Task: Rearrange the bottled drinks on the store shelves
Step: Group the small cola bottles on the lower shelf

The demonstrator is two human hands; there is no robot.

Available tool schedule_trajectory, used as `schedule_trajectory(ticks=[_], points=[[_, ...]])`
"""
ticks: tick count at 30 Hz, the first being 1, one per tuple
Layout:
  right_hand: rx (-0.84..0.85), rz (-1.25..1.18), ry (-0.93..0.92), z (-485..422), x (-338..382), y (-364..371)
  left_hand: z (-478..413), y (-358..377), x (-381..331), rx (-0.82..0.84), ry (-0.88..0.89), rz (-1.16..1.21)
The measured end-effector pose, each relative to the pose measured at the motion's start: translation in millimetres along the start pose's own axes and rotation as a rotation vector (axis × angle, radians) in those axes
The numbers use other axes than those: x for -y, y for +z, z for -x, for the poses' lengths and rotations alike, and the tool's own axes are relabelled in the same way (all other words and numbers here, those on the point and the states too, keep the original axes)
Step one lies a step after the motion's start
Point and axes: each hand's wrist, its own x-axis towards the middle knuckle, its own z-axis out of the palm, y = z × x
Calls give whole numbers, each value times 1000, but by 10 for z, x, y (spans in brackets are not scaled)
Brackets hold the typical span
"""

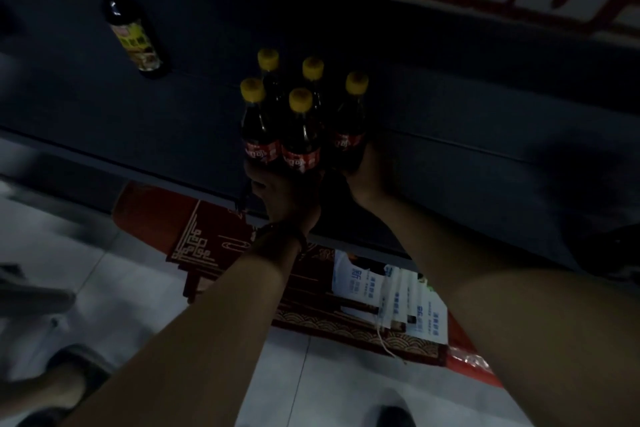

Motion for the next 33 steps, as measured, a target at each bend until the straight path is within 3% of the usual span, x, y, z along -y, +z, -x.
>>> schedule_trajectory(ticks=[4,9,11,15,17,20,24,33], points=[[30,-6,13,118,26,-47,-48,-38,45,30,32,-76],[63,-20,140,631,223,-260,64,-344,183,202,-18,-302],[105,6,165,987,393,-440,311,-607,126,295,106,-482],[278,203,210,1686,890,-983,1084,-1187,-351,539,246,-618],[288,271,167,2023,1238,-1338,1443,-1424,-667,621,344,-662],[205,310,101,2446,1801,-1927,1951,-1603,-1256,716,576,-660],[36,366,83,2843,2303,-2737,2559,-1617,-2096,755,758,-621],[-291,350,111,2980,2394,-4720,3547,-618,-3408,840,1101,-738]])
